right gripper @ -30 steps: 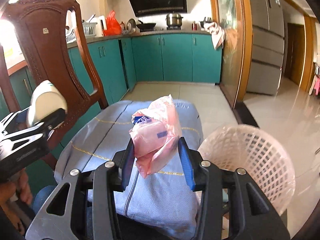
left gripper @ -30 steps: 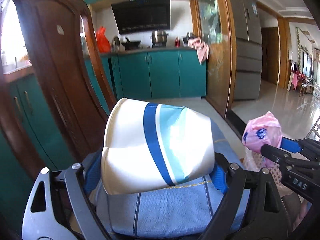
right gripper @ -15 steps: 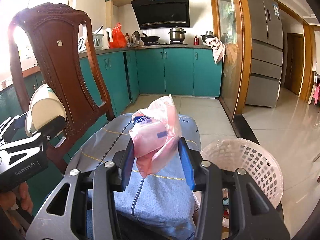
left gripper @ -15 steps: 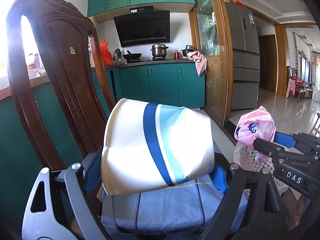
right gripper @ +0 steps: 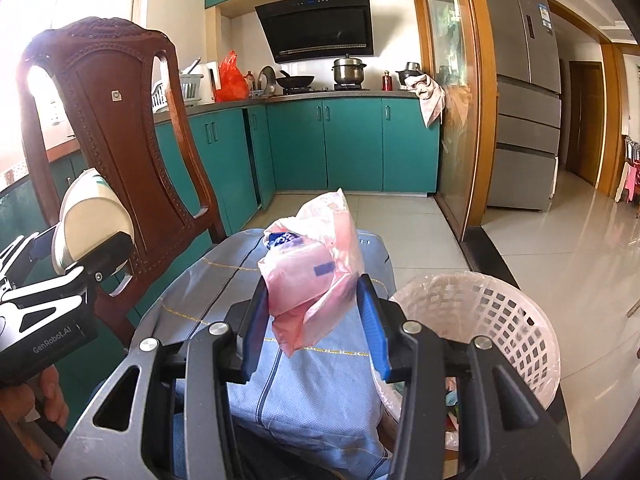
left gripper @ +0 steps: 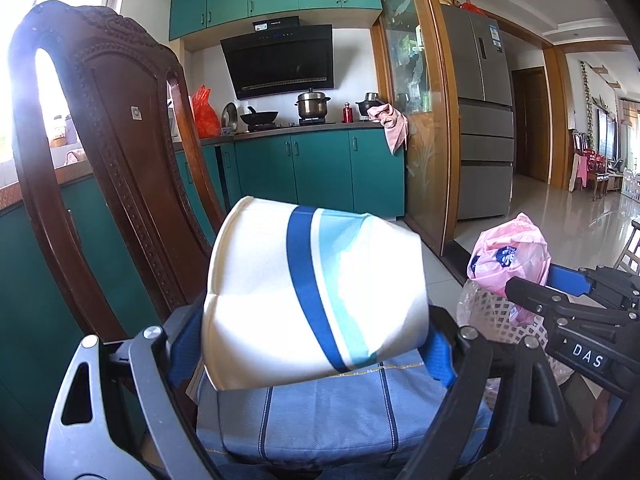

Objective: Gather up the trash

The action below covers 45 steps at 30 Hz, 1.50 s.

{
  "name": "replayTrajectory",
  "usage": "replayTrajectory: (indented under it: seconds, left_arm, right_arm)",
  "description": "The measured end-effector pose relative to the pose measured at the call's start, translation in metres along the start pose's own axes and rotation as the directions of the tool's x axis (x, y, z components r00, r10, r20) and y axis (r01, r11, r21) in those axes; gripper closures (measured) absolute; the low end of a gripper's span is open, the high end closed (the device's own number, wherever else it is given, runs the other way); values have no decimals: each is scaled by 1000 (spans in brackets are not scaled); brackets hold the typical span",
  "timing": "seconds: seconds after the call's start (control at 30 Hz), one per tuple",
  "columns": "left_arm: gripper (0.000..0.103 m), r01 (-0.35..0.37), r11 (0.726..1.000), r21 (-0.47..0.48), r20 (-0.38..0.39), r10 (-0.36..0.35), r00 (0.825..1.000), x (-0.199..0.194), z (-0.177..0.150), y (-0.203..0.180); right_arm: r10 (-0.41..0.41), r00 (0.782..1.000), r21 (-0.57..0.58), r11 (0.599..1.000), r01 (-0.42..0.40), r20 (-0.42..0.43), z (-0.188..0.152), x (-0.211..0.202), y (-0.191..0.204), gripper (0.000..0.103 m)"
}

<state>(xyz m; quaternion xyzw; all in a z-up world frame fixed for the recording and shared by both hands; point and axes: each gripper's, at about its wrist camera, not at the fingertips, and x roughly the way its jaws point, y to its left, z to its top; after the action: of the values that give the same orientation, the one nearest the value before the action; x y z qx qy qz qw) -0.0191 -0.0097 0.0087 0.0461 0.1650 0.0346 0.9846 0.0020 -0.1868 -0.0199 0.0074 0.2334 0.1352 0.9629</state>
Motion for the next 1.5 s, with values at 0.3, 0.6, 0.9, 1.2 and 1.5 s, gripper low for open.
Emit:
replayTrajectory:
  seconds: [0.3,0.6,0.9,1.2,1.5]
  left_arm:
    - [15,72,997,12,-30,-71,997,10,2,-19]
    - [15,274,962,24,-69,-272,960,42,7,-80]
    - [15,433,899,69,-181,-415,892,95,-3,-174]
    - [14,541,829,138,-354,-469,809,162,-28,-237]
    - [4,424,905,31,-337,-391,857,184,-17,-178]
  right_arm:
    - [-77,997,50,996,76,7,-1,-7,-34,59]
    - [-217,976,146,966,215,0,-15,-27,-103,59]
    - [-296,953,189,934,302,-59,-37,-28,-152,59]
    - [-307,945,254,911,326,-114,-46,-8,-183,59]
    - [-247,954,249,926,284,-169,-45,34,-179,50]
